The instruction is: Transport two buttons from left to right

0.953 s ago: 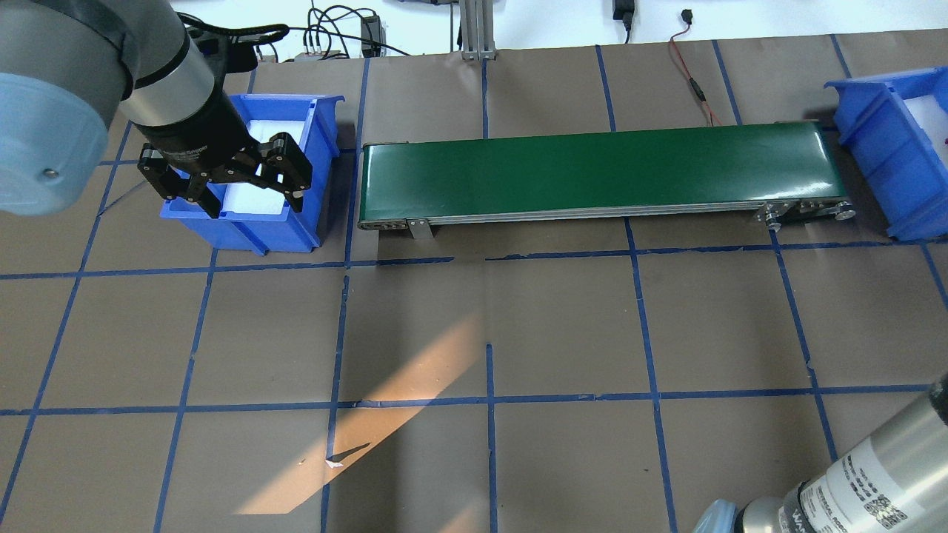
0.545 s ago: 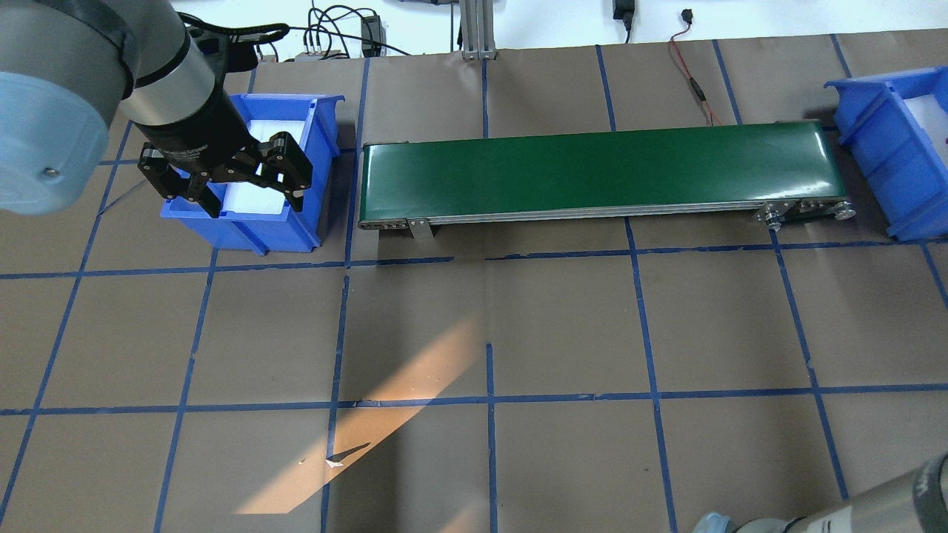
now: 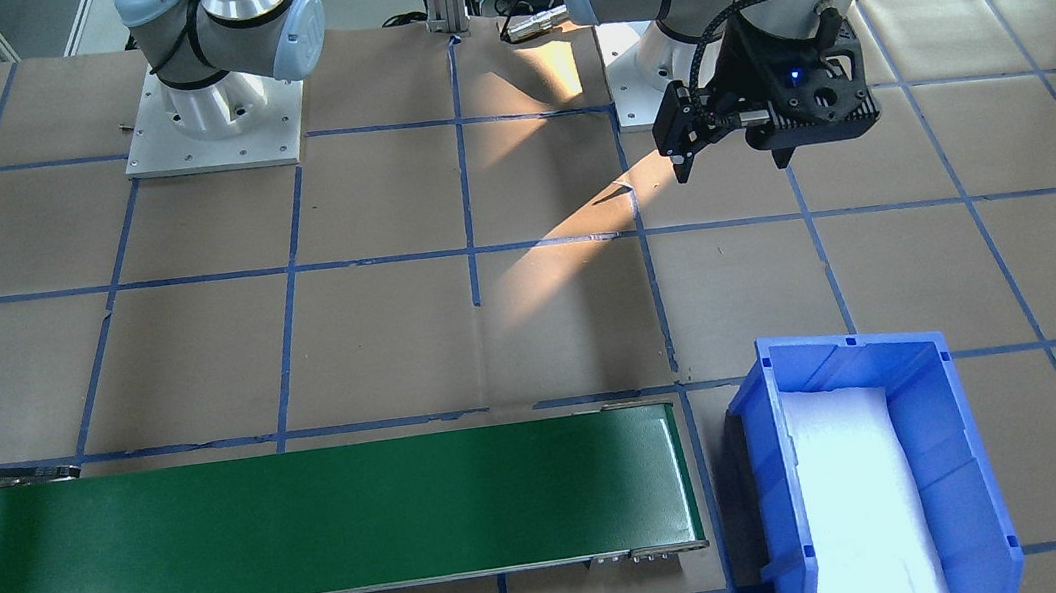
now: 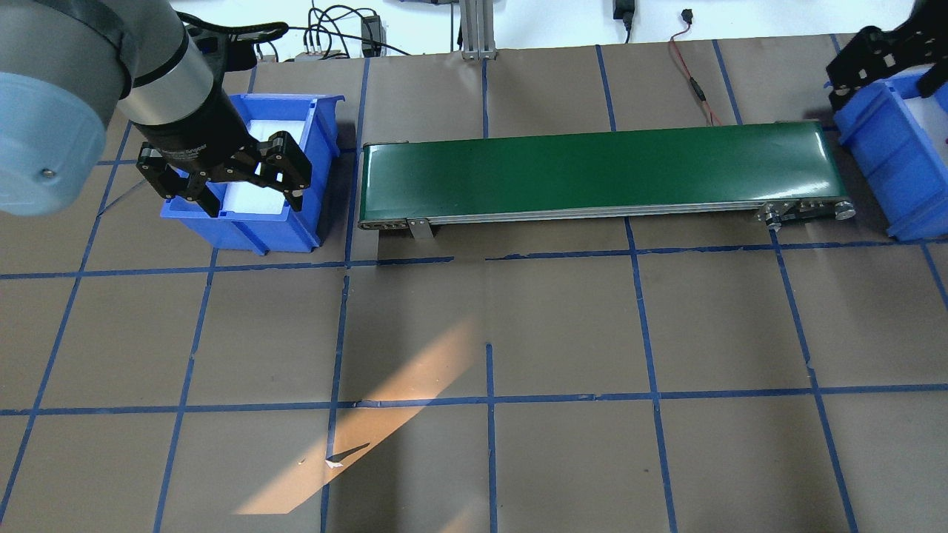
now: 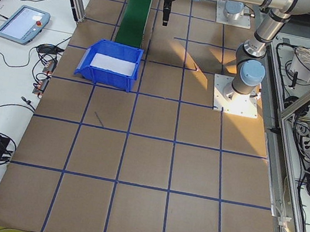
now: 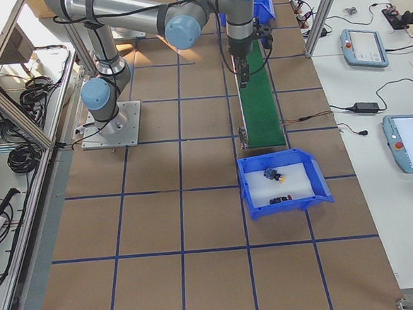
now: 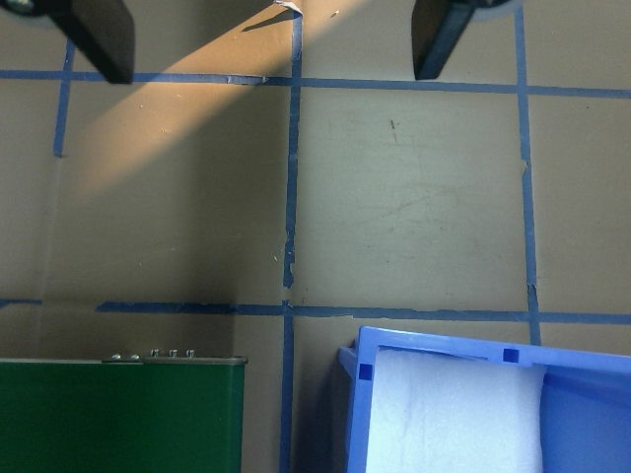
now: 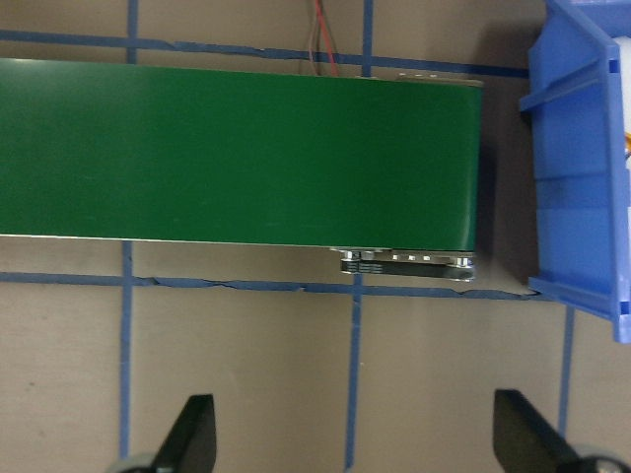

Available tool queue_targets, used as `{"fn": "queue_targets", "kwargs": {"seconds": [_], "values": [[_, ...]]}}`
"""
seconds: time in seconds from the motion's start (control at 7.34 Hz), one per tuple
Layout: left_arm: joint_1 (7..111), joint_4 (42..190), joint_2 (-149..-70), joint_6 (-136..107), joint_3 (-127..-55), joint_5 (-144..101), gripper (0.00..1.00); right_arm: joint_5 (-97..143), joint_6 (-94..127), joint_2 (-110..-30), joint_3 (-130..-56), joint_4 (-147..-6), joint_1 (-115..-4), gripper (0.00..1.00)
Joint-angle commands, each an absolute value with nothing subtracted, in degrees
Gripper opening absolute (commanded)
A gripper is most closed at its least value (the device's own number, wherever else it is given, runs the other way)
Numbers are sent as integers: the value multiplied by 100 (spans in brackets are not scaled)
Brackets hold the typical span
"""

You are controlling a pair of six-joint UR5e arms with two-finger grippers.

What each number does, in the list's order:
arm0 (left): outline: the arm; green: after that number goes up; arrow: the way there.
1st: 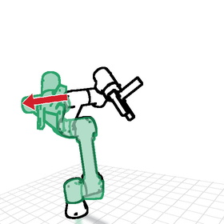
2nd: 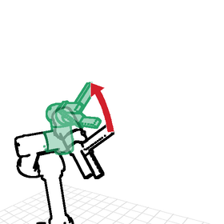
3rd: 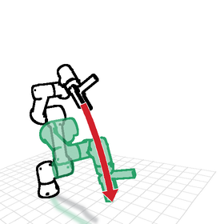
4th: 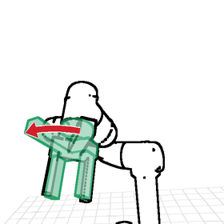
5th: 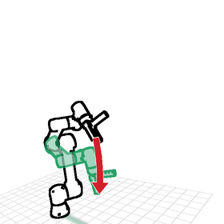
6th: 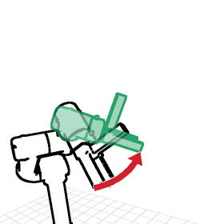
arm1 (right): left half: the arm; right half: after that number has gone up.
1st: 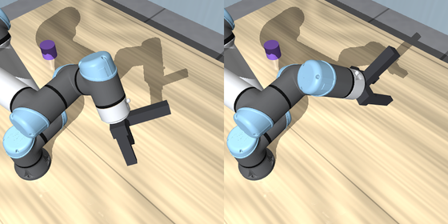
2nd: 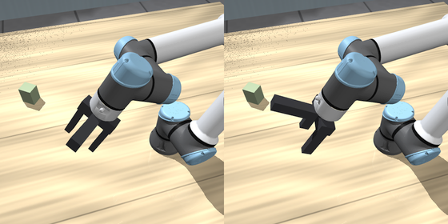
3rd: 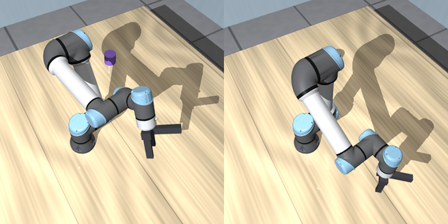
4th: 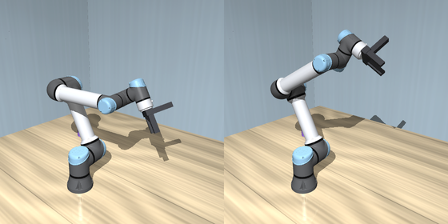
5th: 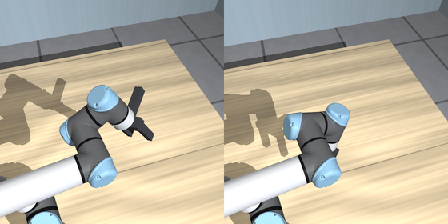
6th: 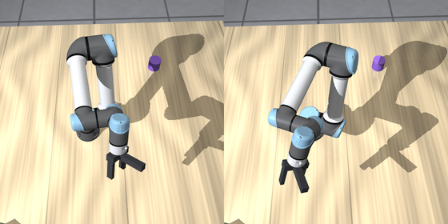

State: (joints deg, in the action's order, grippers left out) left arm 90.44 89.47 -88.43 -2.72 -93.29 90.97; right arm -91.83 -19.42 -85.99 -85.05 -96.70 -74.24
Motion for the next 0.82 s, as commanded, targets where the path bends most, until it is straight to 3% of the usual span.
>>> {"fn": "queue_targets", "kwargs": {"seconds": [0.0, 0.68], "values": [[9044, 8947, -8842, -281, -9325, 9097, 100, -9272, -821, -8587, -8507, -9746, -8731, 100], [9044, 8947, -8842, -281, -9316, 9097, 100, -9352, 828, -8622, -9183, -10212, -9193, 100]]}}
